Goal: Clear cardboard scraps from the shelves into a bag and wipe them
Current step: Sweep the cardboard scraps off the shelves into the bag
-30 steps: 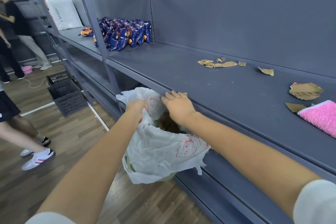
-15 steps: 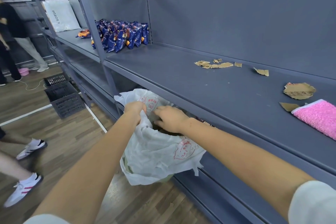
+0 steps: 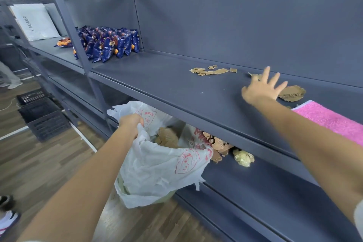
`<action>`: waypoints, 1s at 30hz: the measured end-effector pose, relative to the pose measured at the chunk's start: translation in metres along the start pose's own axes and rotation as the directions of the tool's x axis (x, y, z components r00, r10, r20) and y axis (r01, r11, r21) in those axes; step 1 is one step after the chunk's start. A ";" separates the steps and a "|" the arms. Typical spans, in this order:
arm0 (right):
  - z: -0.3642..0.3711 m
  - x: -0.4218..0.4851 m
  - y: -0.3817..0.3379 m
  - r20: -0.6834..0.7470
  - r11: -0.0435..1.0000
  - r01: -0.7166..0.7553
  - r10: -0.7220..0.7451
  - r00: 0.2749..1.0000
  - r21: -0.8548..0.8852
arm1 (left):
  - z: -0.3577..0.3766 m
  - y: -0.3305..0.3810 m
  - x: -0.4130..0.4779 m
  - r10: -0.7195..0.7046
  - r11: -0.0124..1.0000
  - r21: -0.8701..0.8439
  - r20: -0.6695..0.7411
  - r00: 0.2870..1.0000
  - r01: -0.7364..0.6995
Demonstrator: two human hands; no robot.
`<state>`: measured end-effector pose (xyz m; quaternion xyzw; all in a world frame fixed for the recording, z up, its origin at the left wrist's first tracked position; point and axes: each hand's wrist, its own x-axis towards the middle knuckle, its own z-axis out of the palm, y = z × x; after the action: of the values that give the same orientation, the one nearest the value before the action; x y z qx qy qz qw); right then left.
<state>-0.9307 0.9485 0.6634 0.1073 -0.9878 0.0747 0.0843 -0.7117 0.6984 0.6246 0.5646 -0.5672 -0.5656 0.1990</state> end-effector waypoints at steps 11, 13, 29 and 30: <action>0.012 0.004 0.034 0.273 0.984 -0.176 0.178 0.945 -0.032 | 0.002 -0.001 -0.001 0.001 0.999 -0.034 0.020 1.000 0.000; 0.011 0.005 0.031 0.275 0.986 -0.165 0.169 0.946 -0.039 | 0.002 -0.001 -0.002 0.000 0.999 -0.037 0.029 1.000 0.001; 0.018 -0.014 -0.037 0.264 0.971 0.218 -0.237 0.935 0.099 | -0.002 -0.007 -0.018 0.014 1.000 -0.022 -0.029 0.999 -0.015; 0.019 -0.017 -0.046 0.261 0.956 0.270 -0.291 0.921 0.111 | -0.002 -0.008 -0.020 0.015 1.000 -0.026 -0.030 0.999 -0.016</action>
<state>-0.9068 0.9044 0.6473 0.2599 -0.9609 0.0824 -0.0475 -0.7011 0.7172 0.6270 0.5661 -0.5609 -0.5629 0.2192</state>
